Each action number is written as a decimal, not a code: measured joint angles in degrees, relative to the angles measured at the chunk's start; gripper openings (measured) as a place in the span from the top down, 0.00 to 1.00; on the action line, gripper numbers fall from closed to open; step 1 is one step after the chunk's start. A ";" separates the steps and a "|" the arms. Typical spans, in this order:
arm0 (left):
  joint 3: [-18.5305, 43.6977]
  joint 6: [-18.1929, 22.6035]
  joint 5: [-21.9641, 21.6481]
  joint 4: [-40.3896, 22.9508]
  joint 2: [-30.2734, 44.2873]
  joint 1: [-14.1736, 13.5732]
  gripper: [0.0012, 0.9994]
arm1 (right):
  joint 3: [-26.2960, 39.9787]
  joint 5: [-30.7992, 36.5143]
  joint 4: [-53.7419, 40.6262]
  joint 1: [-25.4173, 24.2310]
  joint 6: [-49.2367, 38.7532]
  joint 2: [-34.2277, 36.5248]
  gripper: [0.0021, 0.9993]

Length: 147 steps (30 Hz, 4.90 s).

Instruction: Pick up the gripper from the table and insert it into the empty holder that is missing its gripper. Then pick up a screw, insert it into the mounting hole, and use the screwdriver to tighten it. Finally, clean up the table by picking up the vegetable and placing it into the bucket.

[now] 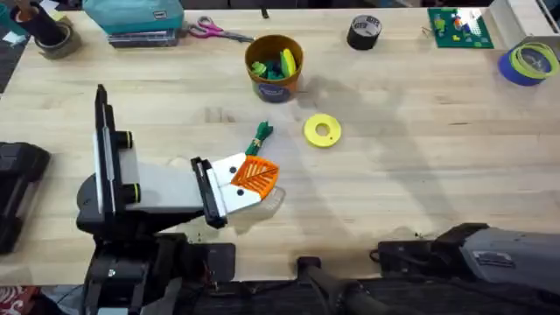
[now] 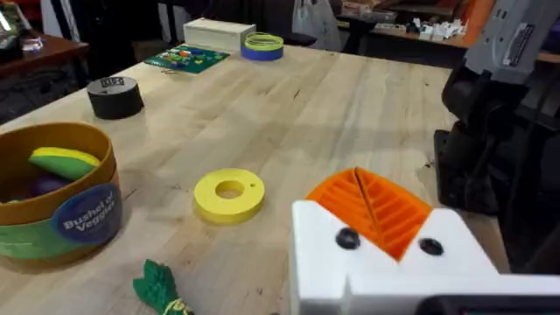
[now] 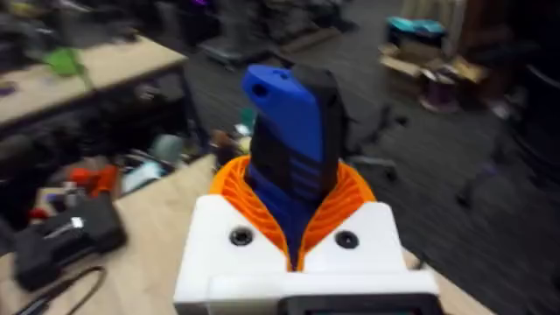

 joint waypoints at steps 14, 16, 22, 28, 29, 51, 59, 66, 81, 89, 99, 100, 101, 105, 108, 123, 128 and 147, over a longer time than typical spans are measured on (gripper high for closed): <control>0.00 0.00 -0.01 0.00 -0.01 0.00 1.00 | -7.73 -17.56 23.42 0.26 7.81 -2.37 0.98; 0.00 0.00 -0.01 0.00 -0.01 0.00 1.00 | -11.14 -19.16 29.35 0.28 10.10 -2.36 0.98; 0.00 0.00 0.01 0.00 -0.01 0.00 1.00 | -20.48 -23.90 46.55 0.37 16.94 -2.34 0.98; 0.00 0.00 -0.01 0.00 -0.01 0.00 1.00 | -27.31 -29.99 64.62 0.37 24.90 -2.34 0.98; 0.00 0.00 0.00 0.00 -0.01 0.00 1.00 | -28.27 -30.88 67.33 0.37 26.33 -2.34 0.98; 0.00 0.00 -0.01 0.00 -0.01 0.00 1.00 | -35.67 -39.03 81.85 7.06 37.59 -2.36 0.98; 0.00 0.00 -0.01 0.00 0.00 0.00 1.00 | -39.13 -39.18 82.00 8.04 35.85 -2.37 0.98; 0.00 0.00 0.01 0.00 0.01 0.00 1.00 | -41.77 -39.14 82.05 8.09 34.49 -2.34 0.98; 0.00 0.00 0.00 0.00 -0.01 0.00 1.00 | -44.50 -39.11 83.18 11.13 31.46 -2.36 0.98; 0.00 0.00 0.00 0.00 -0.01 0.00 1.00 | -44.50 -39.20 83.16 13.31 28.12 -2.37 0.98; 0.00 0.00 -0.01 0.00 0.00 0.00 1.00 | -44.50 -40.59 83.12 14.19 25.94 -2.35 0.98; 0.00 0.00 -0.01 0.00 -0.01 0.00 1.00 | -44.50 -40.67 83.12 14.29 25.81 -2.37 0.98; 0.00 0.00 -0.01 0.00 -0.01 0.00 1.00 | -44.50 -40.71 83.13 14.50 25.70 -2.36 0.98; 0.00 0.00 0.01 -0.01 -0.01 0.00 1.00 | -44.50 -41.11 83.13 15.13 25.66 -2.37 0.98; 0.00 0.00 0.01 0.00 0.00 0.00 1.00 | -44.50 -41.29 83.12 15.28 25.66 -2.34 0.98; 0.00 0.00 -0.01 0.00 -0.01 0.00 1.00 | -44.50 -41.34 82.90 15.28 25.57 -2.11 0.98; 0.00 0.00 -0.01 0.00 -0.01 0.00 1.00 | -44.50 -41.36 82.80 15.52 25.48 -0.37 0.98; 0.00 0.00 0.01 0.00 -0.01 0.00 1.00 | -47.43 -41.34 82.72 16.13 22.23 1.20 0.98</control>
